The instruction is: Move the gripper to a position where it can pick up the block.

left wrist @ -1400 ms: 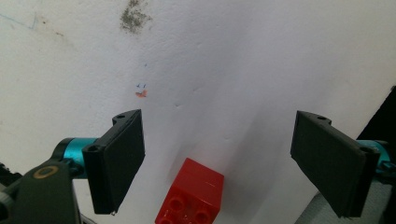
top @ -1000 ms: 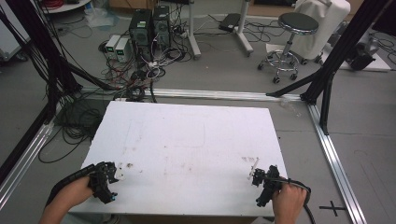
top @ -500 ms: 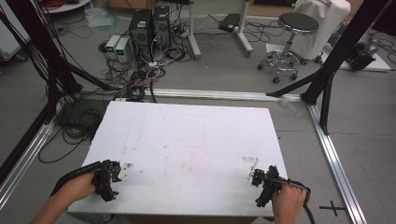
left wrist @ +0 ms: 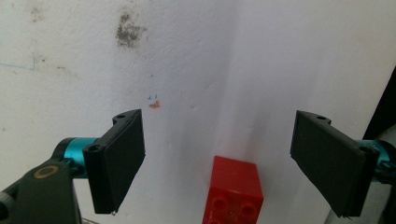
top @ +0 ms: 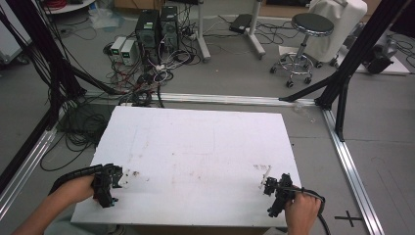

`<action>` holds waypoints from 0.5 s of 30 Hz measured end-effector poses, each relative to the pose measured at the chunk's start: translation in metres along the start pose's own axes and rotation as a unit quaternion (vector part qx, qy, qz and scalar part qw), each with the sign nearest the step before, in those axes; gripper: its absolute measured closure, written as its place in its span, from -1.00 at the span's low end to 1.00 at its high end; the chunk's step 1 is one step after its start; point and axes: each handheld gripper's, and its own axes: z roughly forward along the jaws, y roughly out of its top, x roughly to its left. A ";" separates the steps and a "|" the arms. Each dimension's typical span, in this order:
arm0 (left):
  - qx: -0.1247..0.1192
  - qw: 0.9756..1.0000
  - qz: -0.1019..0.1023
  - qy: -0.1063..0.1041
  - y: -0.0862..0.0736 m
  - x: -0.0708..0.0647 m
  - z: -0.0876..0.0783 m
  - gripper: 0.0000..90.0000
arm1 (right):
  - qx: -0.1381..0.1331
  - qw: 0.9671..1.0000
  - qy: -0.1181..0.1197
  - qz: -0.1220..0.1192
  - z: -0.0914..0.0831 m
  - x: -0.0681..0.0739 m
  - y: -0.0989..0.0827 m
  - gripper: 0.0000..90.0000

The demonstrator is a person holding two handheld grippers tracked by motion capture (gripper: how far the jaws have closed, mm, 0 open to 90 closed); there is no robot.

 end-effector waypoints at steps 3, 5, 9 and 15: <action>0.002 1.000 0.017 -0.004 -0.005 0.001 -0.001 -0.60 | 0.002 1.000 0.001 0.002 0.001 0.000 0.000 -0.94; -0.003 1.000 0.023 -0.007 -0.009 0.002 -0.002 -0.60 | 0.002 1.000 -0.001 0.002 0.001 0.000 0.000 -0.94; -0.003 0.999 0.032 -0.010 -0.013 0.003 -0.003 -0.61 | 0.003 1.000 0.000 0.003 0.001 0.000 0.001 -0.94; 0.002 0.999 0.049 -0.009 -0.020 0.005 -0.005 -0.61 | 0.003 1.000 -0.001 0.002 0.001 0.000 0.001 -0.94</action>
